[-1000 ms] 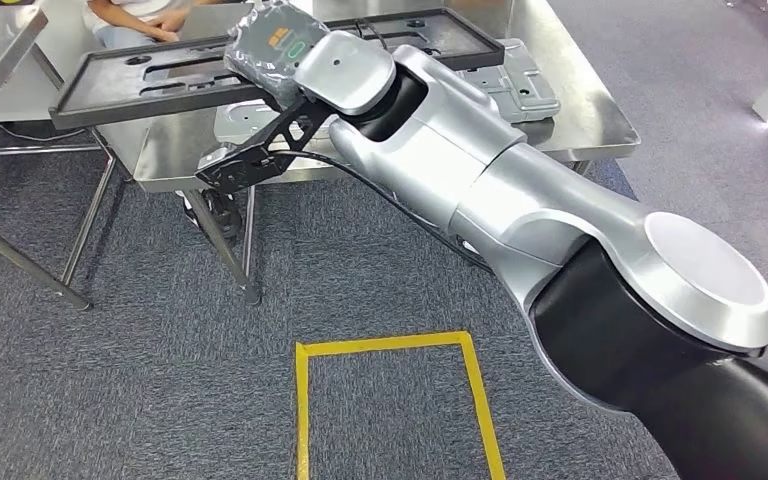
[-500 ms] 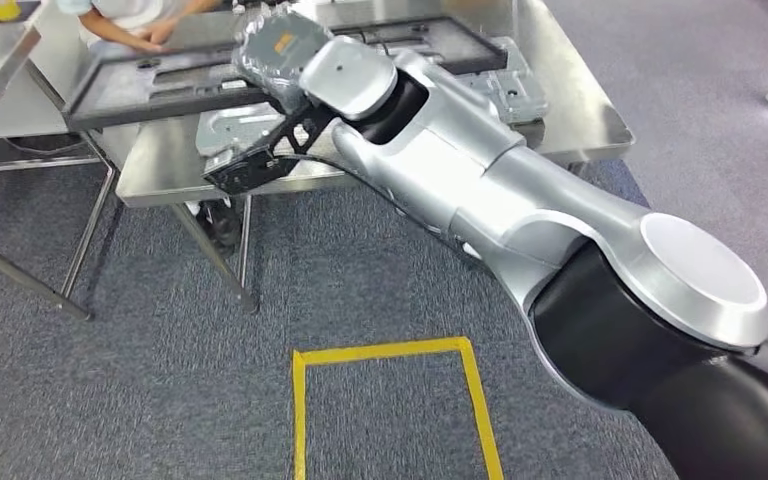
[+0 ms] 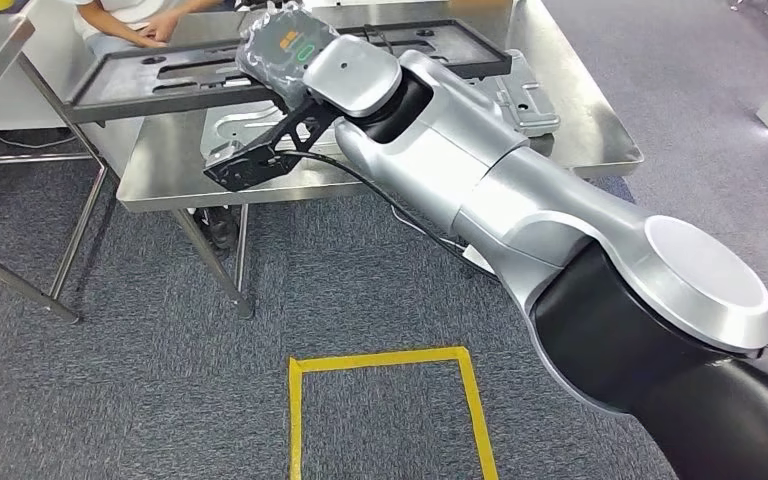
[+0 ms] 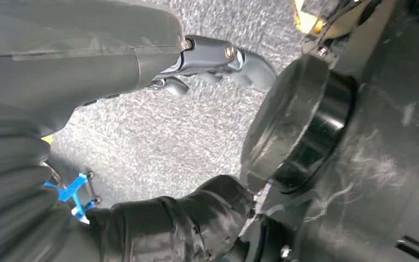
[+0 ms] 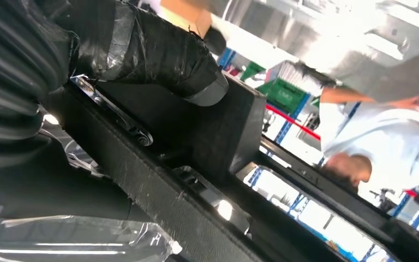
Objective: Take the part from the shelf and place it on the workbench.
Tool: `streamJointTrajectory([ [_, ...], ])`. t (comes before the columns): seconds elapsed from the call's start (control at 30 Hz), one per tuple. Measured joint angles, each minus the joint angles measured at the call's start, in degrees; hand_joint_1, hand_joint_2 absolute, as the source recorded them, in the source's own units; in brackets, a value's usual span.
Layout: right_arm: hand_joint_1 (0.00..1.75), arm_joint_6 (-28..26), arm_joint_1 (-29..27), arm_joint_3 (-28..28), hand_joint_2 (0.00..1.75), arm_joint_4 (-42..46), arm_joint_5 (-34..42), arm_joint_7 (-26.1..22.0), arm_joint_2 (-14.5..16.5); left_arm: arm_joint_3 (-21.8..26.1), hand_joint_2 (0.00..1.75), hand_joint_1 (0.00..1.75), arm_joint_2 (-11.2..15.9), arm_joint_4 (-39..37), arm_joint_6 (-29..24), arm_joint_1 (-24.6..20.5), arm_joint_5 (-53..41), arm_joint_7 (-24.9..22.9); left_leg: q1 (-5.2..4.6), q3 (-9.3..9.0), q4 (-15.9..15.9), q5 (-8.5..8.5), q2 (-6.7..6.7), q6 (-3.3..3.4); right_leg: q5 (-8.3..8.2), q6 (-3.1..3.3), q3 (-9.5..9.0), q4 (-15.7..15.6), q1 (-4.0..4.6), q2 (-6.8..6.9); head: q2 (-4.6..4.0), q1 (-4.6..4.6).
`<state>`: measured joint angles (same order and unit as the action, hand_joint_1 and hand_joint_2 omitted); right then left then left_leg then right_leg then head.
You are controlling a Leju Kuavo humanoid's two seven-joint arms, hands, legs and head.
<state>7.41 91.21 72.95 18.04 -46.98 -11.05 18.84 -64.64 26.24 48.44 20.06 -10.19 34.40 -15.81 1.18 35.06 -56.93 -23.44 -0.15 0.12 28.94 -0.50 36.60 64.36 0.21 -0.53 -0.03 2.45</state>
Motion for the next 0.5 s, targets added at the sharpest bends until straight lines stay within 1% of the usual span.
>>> streamJointTrajectory([
  [0.03, 1.75, 0.22, 0.05, -0.04, 1.75, -0.03, -0.01, 0.17, -0.1, 0.01, 1.75, 0.0, -0.1, -0.07, 0.05, -0.09, -0.01, -0.02, -0.01, -0.19, 0.01, -0.19, 0.03, 0.19, 1.35, -0.15, 2.15, 3.76, -0.06, 0.03, 0.0, -0.1],
  [0.07, 1.75, 0.46, -0.03, -0.07, 1.75, -0.07, -0.01, 0.39, -0.21, 0.01, 1.75, 0.0, -0.2, -0.15, 0.08, -0.16, -0.01, -0.03, -0.03, -0.35, -0.04, -0.41, 0.07, 0.32, 2.32, -0.27, 4.47, 7.4, -0.17, 0.03, -0.01, -0.14],
  [0.1, 1.75, 0.66, -0.23, -0.08, 1.75, -0.1, -0.01, 0.6, -0.36, 0.01, 1.75, 0.0, -0.31, -0.23, 0.1, -0.18, -0.01, -0.04, -0.03, -0.55, -0.12, -0.68, 0.09, 0.36, 2.38, -0.38, 6.2, 9.67, -0.28, 0.04, -0.01, -0.13],
  [0.13, 1.75, 0.79, -0.43, -0.09, 1.75, -0.14, -0.02, 0.78, -0.54, 0.01, 1.75, 0.0, -0.4, -0.29, 0.11, -0.18, -0.01, -0.07, 0.01, -0.79, -0.23, -0.99, 0.07, 0.34, 1.38, -0.44, 6.99, 9.92, -0.39, 0.06, -0.01, -0.15],
  [0.17, 1.75, 0.83, -0.57, -0.11, 1.75, -0.2, -0.04, 0.95, -0.8, 0.02, 1.75, 0.0, -0.48, -0.33, 0.11, -0.16, 0.0, -0.08, 0.06, -1.08, -0.39, -1.35, 0.0, 0.27, -0.59, -0.45, 6.71, 8.02, -0.52, 0.09, -0.01, -0.18],
  [0.2, 1.75, 0.85, -0.62, -0.16, 1.75, -0.25, -0.1, 1.09, -1.09, 0.03, 1.75, 0.0, -0.54, -0.35, 0.11, -0.14, 0.01, -0.1, 0.11, -1.38, -0.6, -1.75, -0.09, 0.13, -3.11, -0.38, 5.51, 4.46, -0.64, 0.14, -0.01, -0.18],
  [0.23, 1.75, 0.87, -0.58, -0.22, 1.75, -0.29, -0.18, 1.18, -1.35, 0.07, 1.75, 0.0, -0.59, -0.37, 0.1, -0.13, 0.02, -0.11, 0.02, -1.59, -0.93, -2.22, -0.19, -0.1, -5.07, -0.27, 3.9, 0.62, -0.64, 0.18, -0.01, -0.19],
  [0.27, 1.75, 0.9, -0.52, -0.28, 1.75, -0.32, -0.26, 1.25, -1.55, 0.14, 1.75, 0.0, -0.63, -0.39, 0.1, -0.13, 0.03, -0.14, -0.09, -1.71, -1.19, -2.64, -0.29, -0.39, -6.26, -0.11, 2.59, -2.35, -0.66, 0.2, -0.01, -0.14],
  [0.3, 1.75, 0.95, -0.48, -0.33, 1.75, -0.34, -0.33, 1.31, -1.69, 0.22, 1.75, 0.0, -0.66, -0.41, 0.09, -0.11, 0.04, -0.16, -0.16, -1.78, -1.38, -3.0, -0.35, -0.7, -6.66, 0.08, 1.75, -4.13, -0.58, 0.19, -0.01, -0.11],
  [0.33, 1.75, 0.99, -0.46, -0.34, 1.75, -0.36, -0.37, 1.33, -1.78, 0.32, 1.75, 0.0, -0.68, -0.43, 0.08, -0.11, 0.04, -0.2, -0.2, -1.83, -1.42, -3.25, -0.37, -1.05, -6.39, 0.32, 1.39, -4.73, -0.43, 0.12, -0.01, -0.07],
  [0.4, 1.75, 1.04, -0.45, -0.35, 1.75, -0.39, -0.39, 1.36, -1.94, 0.54, 1.75, 0.0, -0.73, -0.44, 0.07, -0.09, 0.05, -0.25, 0.01, -2.03, -1.25, -3.62, -0.32, -1.65, -6.19, 0.84, 1.16, -5.07, -0.47, -0.03, -0.01, -0.05],
  [0.43, 1.75, 1.04, -0.43, -0.37, 1.75, -0.4, -0.43, 1.4, -2.04, 0.67, 1.75, 0.0, -0.75, -0.44, 0.06, -0.08, 0.05, -0.26, 0.09, -1.88, -1.76, -4.06, -0.25, -1.95, -6.12, 1.12, 0.87, -5.31, -0.6, -0.05, -0.01, 0.04],
  [0.47, 1.75, 1.04, -0.39, -0.4, 1.75, -0.41, -0.47, 1.48, -2.13, 0.79, 1.75, 0.0, -0.76, -0.45, 0.04, -0.08, 0.06, -0.26, 0.13, -1.15, -3.37, -4.92, -0.2, -2.21, -6.05, 1.42, 0.54, -5.56, -0.77, -0.04, -0.01, 0.15],
  [0.5, 1.75, 1.04, -0.37, -0.43, 1.75, -0.42, -0.51, 1.59, -2.17, 0.9, 1.75, 0.0, -0.76, -0.49, 0.03, -0.06, 0.06, -0.26, 0.19, 0.25, -6.1, -6.12, -0.15, -2.43, -5.92, 1.7, 0.22, -5.72, -0.88, -0.05, -0.01, 0.26],
])
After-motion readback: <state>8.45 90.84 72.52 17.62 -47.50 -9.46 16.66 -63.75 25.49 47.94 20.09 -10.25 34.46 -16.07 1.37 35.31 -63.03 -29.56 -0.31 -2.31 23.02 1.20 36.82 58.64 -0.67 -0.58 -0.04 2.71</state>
